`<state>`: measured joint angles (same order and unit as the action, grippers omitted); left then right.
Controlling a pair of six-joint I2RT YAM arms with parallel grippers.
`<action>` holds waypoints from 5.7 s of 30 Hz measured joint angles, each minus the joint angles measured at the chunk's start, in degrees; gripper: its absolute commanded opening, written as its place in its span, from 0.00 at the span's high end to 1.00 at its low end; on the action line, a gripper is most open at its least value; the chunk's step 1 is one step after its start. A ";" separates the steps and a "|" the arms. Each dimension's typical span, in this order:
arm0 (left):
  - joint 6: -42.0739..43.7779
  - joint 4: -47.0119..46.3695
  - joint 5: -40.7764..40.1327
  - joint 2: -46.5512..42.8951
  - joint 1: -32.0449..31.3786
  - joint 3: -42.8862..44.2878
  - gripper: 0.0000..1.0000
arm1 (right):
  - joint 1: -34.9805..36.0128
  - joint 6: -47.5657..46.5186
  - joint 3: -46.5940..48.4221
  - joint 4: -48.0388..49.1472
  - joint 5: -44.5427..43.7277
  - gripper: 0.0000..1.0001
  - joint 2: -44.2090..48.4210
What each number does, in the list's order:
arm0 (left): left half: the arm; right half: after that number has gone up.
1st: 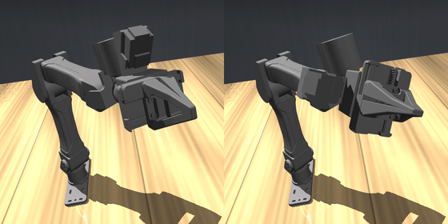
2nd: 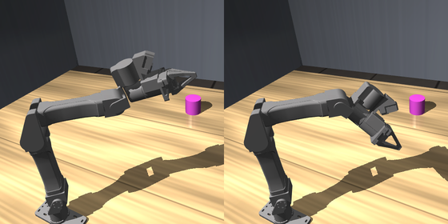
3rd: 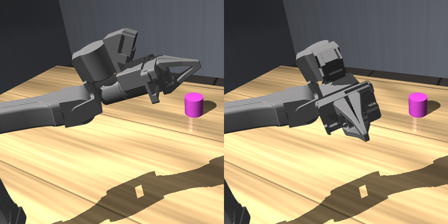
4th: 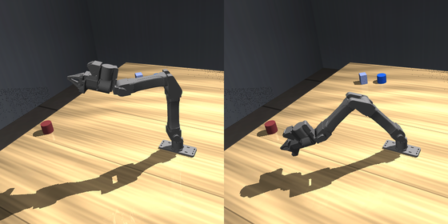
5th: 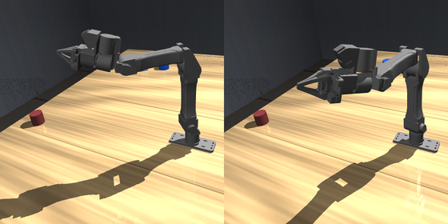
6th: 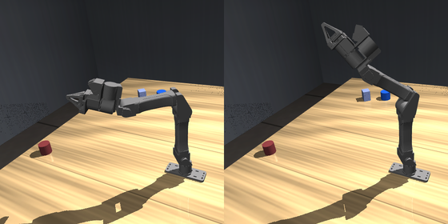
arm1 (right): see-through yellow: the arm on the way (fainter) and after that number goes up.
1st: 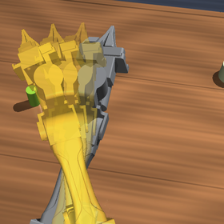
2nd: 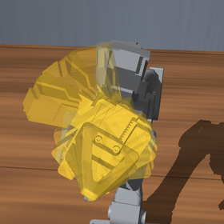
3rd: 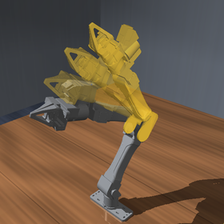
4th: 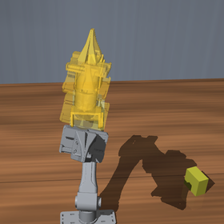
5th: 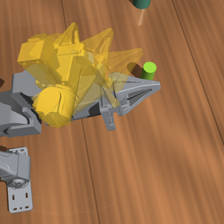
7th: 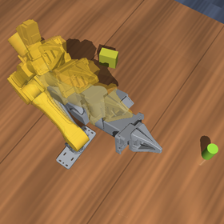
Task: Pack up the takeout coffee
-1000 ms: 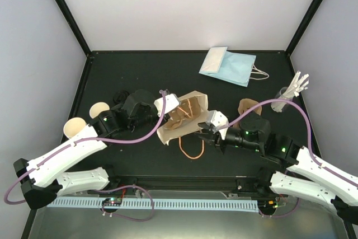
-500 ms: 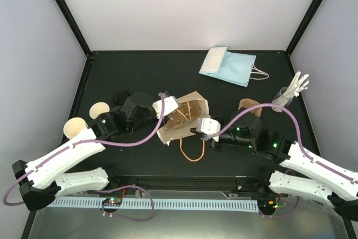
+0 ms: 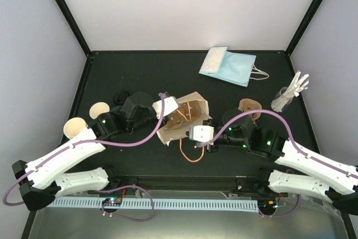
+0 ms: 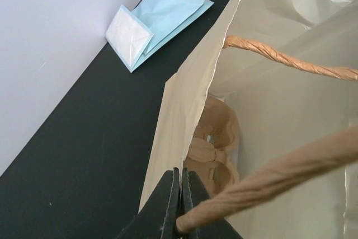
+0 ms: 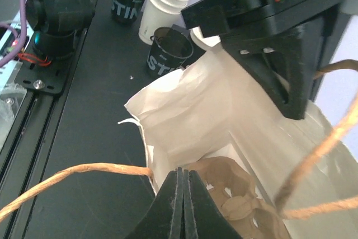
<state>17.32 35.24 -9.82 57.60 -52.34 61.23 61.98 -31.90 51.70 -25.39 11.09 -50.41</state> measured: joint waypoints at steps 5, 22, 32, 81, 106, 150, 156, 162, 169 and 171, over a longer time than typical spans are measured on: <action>-0.35 0.00 0.15 0.02 0.00 0.00 0.98 | 2.36 -2.34 0.24 -0.90 -3.76 0.99 -1.99; -1.97 -0.20 2.27 0.61 0.00 0.02 0.98 | 5.86 -5.40 0.24 -1.51 -18.36 0.99 -5.55; -5.35 -0.59 6.08 3.89 0.00 0.59 0.98 | 10.36 -9.16 2.08 -5.11 -27.58 0.99 -9.88; -11.78 -0.87 21.68 6.40 0.04 2.29 0.98 | 17.33 -3.80 9.51 -14.64 -42.75 0.99 -20.09; -8.31 3.23 19.23 6.64 0.04 5.18 0.98 | 12.94 -5.42 2.49 -8.24 -43.87 0.99 -23.26; -10.95 4.04 20.09 7.63 -1.11 7.06 0.98 | 6.19 -2.05 0.46 -1.60 -40.70 0.99 -32.81; -10.93 4.11 20.13 7.61 -1.57 7.06 0.98 | 6.19 -2.12 -0.04 0.28 -41.16 0.99 -34.53; -10.93 4.15 20.06 7.23 -2.19 7.06 0.99 | 6.29 -2.36 -0.04 2.71 -43.36 0.99 -37.42; -10.95 4.76 20.09 6.36 -3.04 7.04 0.98 | 6.29 -2.34 -0.07 4.90 -44.22 0.99 -40.41; -10.93 5.11 20.09 6.16 -3.23 7.04 0.98 | 6.29 -2.29 -0.11 4.94 -44.22 0.99 -40.70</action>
<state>6.39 40.36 10.26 63.77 -55.57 68.27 68.27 -34.20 51.59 -20.45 -33.12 -91.11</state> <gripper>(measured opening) 0.018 0.023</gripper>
